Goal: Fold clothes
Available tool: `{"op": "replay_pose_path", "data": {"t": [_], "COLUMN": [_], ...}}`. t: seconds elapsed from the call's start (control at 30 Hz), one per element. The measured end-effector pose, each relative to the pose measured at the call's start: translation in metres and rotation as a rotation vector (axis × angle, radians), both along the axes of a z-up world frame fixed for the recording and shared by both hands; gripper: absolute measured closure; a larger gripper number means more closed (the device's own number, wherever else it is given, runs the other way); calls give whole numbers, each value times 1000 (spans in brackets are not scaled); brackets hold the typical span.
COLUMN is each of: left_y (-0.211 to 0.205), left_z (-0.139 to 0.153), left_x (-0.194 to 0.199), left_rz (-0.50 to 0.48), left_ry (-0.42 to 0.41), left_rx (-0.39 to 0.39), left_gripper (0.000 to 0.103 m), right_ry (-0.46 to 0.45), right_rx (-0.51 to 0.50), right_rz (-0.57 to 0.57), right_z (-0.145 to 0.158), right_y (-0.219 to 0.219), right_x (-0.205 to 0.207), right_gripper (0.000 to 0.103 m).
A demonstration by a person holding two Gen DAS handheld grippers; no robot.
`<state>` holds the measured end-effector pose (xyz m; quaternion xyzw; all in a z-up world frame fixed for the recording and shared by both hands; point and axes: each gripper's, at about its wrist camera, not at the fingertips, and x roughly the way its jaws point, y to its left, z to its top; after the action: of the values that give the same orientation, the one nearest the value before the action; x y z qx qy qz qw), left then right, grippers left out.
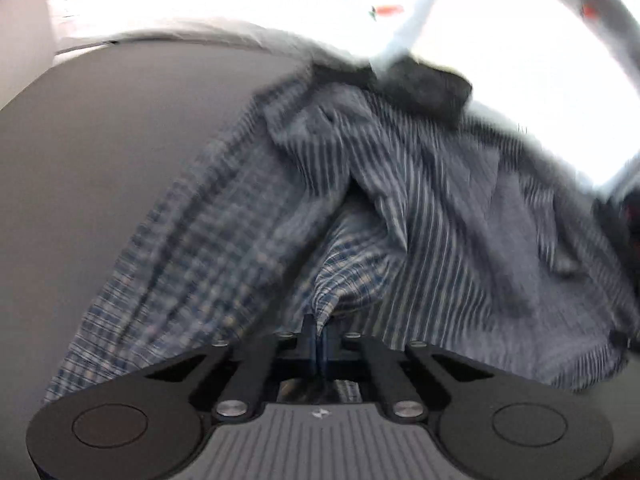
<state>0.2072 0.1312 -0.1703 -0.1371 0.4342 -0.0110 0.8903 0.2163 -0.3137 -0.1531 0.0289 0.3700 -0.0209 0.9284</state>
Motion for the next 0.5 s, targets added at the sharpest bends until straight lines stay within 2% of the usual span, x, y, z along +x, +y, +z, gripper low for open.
{"op": "replay_pose_path", "data": {"t": [0.23, 0.4, 0.5], "left_y": [20, 27, 39], "left_z": [64, 110, 129], "left_x": [-17, -34, -44], "left_rz": [45, 63, 87], "left_ry": [-118, -194, -208], "left_rx": [-19, -57, -129], "left_gripper": [101, 101, 101], "right_ry": [-148, -255, -308], "right_rx": [-39, 74, 142], "right_rz": [6, -37, -77], "right_z": [66, 118, 140], "right_y": [-1, -25, -41], "right_x": [-25, -43, -52], "right_gripper": [102, 103, 103]}}
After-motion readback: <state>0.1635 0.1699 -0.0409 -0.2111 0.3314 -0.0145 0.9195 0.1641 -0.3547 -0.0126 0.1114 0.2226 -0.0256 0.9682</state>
